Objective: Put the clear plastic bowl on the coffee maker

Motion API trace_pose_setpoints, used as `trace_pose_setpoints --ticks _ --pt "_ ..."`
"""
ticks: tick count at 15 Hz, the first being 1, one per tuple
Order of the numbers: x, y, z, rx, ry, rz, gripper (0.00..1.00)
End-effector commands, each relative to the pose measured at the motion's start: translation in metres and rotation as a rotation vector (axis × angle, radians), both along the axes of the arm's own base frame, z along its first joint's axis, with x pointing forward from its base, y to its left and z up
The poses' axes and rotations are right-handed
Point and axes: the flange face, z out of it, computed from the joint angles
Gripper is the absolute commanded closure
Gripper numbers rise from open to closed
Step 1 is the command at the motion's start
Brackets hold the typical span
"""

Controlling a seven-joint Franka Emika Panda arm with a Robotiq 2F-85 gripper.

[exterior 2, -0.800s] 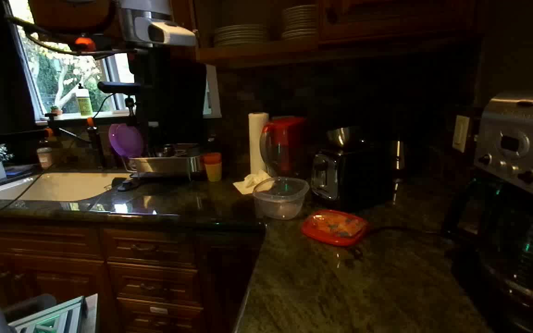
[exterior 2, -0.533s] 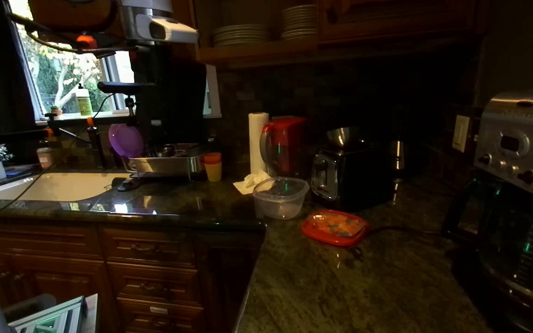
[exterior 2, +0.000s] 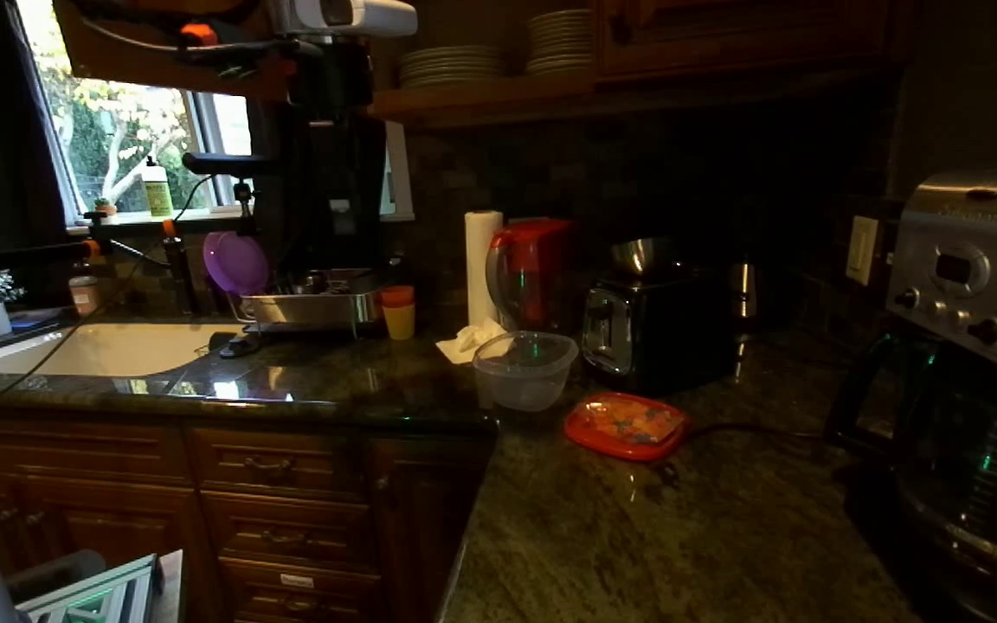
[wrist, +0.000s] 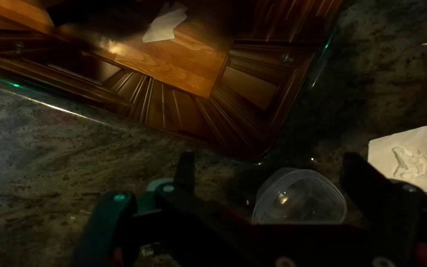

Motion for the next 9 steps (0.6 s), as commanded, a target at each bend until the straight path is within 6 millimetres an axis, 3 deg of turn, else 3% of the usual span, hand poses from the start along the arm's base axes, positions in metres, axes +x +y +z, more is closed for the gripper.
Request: trace_pose_setpoints --ticks 1,2,6,9 --pt "0.0 0.001 0.001 -0.003 -0.001 0.003 0.0" --pt "0.006 0.0 -0.004 0.002 -0.005 -0.067 0.0" --pt "0.069 -0.027 -0.064 0.095 -0.079 -0.3 0.0" --pt "0.103 -0.034 -0.11 0.121 -0.147 -0.457 0.0"
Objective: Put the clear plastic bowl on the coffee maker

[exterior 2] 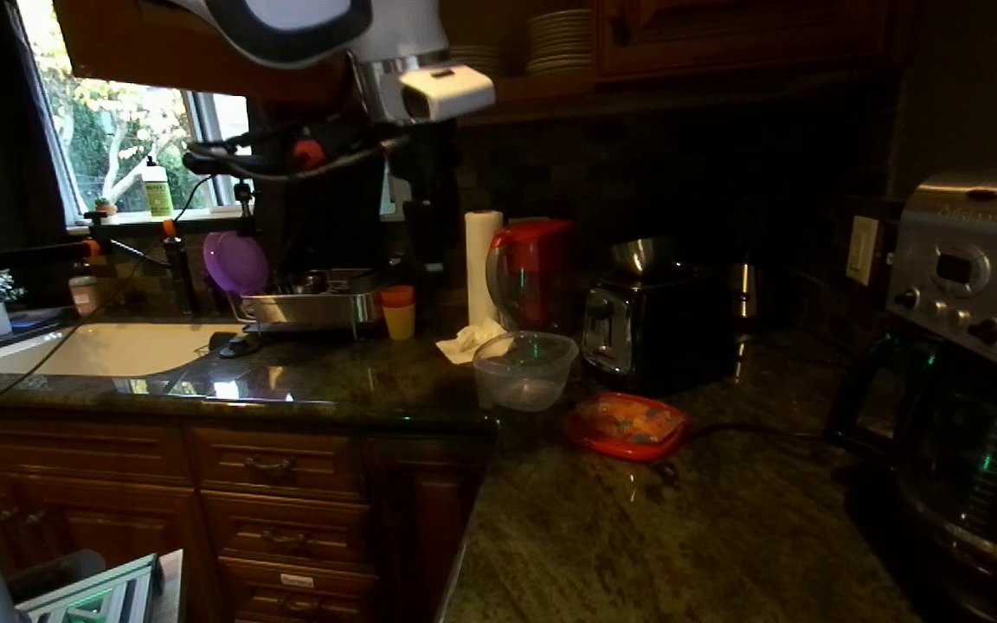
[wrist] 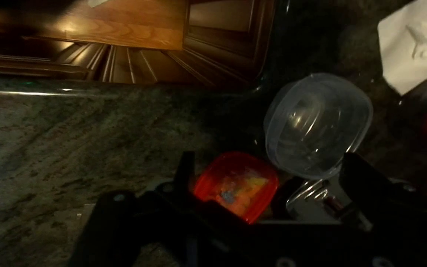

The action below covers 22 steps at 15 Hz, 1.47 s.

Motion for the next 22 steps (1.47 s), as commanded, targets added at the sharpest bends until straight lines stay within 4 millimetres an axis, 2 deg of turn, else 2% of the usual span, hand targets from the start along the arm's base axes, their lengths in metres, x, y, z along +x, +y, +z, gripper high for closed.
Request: trace_pose_setpoints --ticks 1,2,3,5,7,11,15,16,18,19,22 --pt "0.035 0.004 -0.06 0.042 0.002 -0.187 0.0" --pt "0.036 0.013 -0.076 0.036 0.084 -0.168 0.0" --pt "0.029 -0.002 -0.053 0.024 0.018 -0.127 0.0" --pt "0.035 0.007 -0.077 0.027 0.08 -0.142 0.0" --pt "0.037 0.017 -0.082 0.004 0.081 -0.178 0.0" --pt "0.064 0.036 -0.115 0.073 0.072 -0.315 0.0" --pt "0.081 0.051 -0.139 0.1 0.063 -0.336 0.0" --pt "0.068 0.042 -0.13 0.071 0.055 -0.315 0.0" --pt "0.075 0.048 -0.139 0.078 0.064 -0.314 0.0" --pt "0.077 0.047 -0.137 0.083 0.047 -0.334 0.0" --pt "0.09 0.054 -0.149 0.087 0.014 -0.438 0.0"
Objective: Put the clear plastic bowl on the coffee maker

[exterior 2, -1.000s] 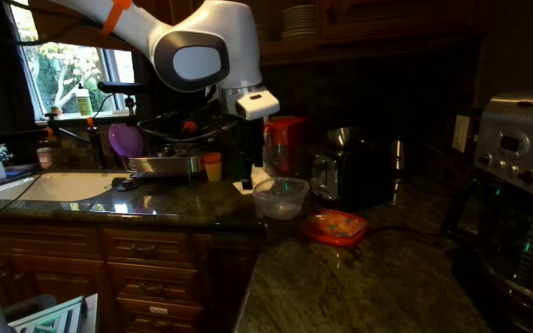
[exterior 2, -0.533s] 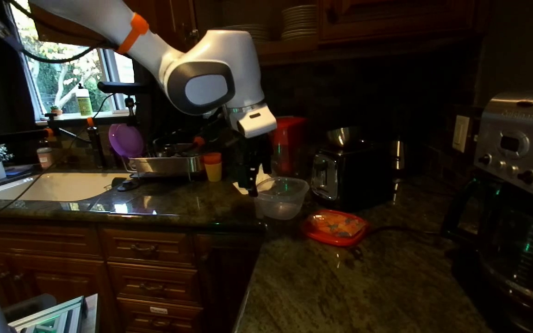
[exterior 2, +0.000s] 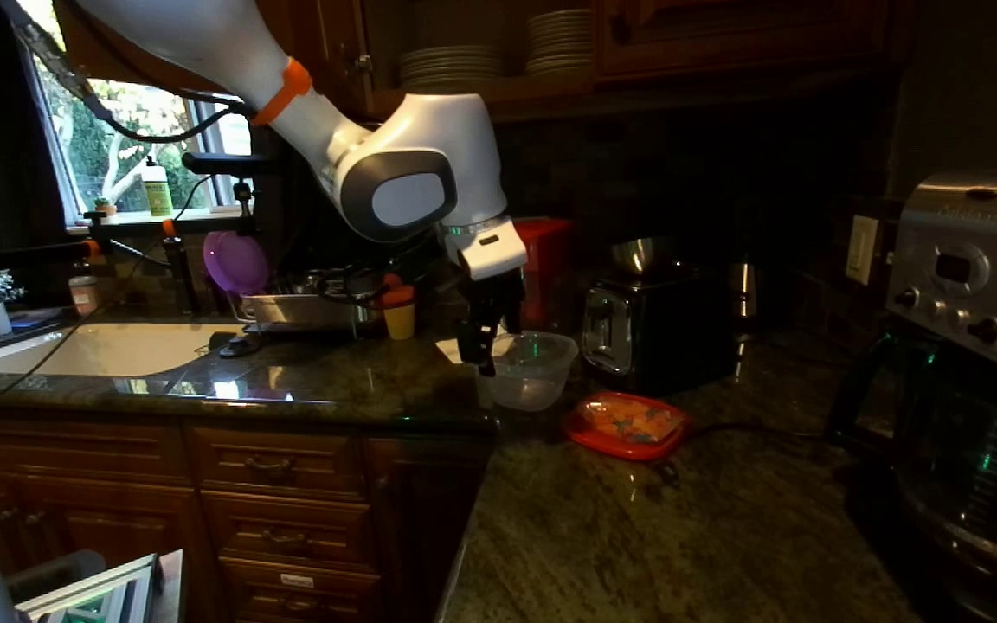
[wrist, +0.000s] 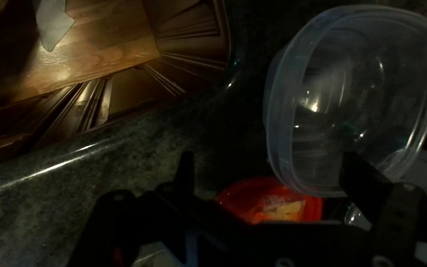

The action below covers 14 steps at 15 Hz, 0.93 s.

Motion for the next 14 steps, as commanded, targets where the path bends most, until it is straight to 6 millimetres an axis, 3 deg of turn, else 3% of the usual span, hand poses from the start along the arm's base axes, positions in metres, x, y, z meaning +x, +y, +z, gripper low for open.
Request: trace_pose_setpoints --ticks 1,6,11,13,14 --pt "0.01 0.01 -0.016 -0.008 -0.019 -0.098 0.0" --pt "0.015 0.027 -0.042 -0.049 0.053 -0.131 0.0" --pt "0.025 0.059 -0.042 -0.013 0.028 -0.075 0.01" --pt "0.027 0.064 -0.047 -0.028 0.041 -0.059 0.26" --pt "0.027 0.065 -0.049 -0.033 0.04 -0.056 0.31"
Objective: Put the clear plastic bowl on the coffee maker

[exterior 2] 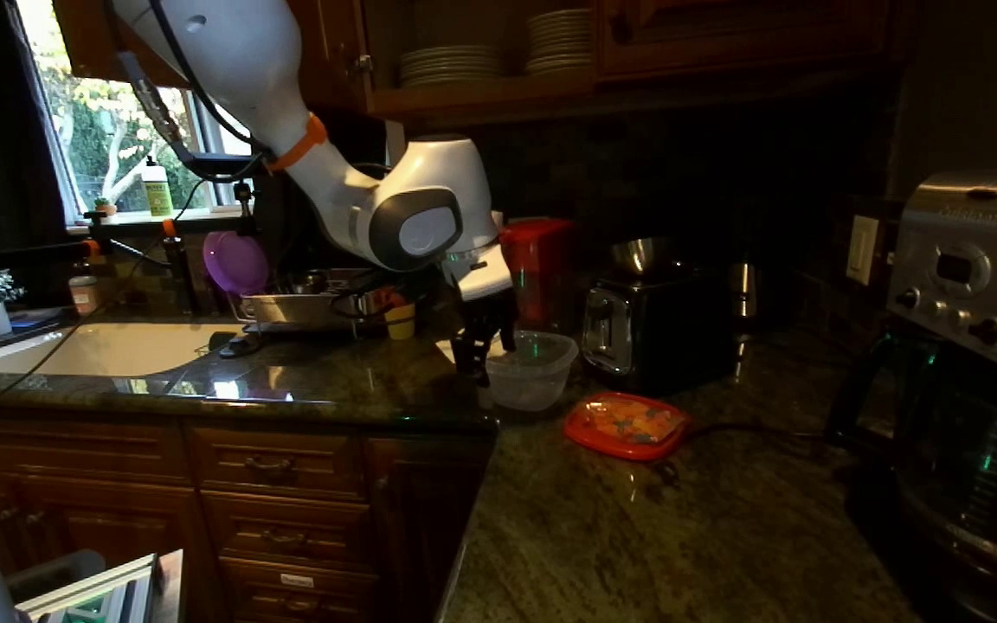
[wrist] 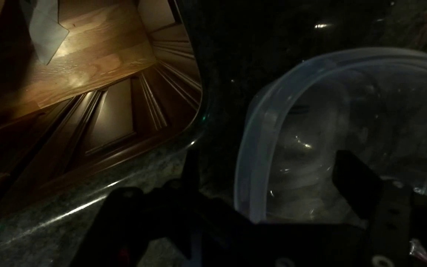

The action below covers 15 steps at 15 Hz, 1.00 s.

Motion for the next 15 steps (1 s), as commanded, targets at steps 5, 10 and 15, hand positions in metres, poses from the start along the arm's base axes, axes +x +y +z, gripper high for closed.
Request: trace_pose_setpoints --ticks 5,10,15 --pt "0.006 -0.008 0.0 -0.072 -0.002 0.026 0.71" --pt "-0.005 -0.028 0.046 -0.07 -0.081 0.051 0.99" --pt "-0.025 -0.027 0.082 -0.009 -0.117 0.092 0.99"
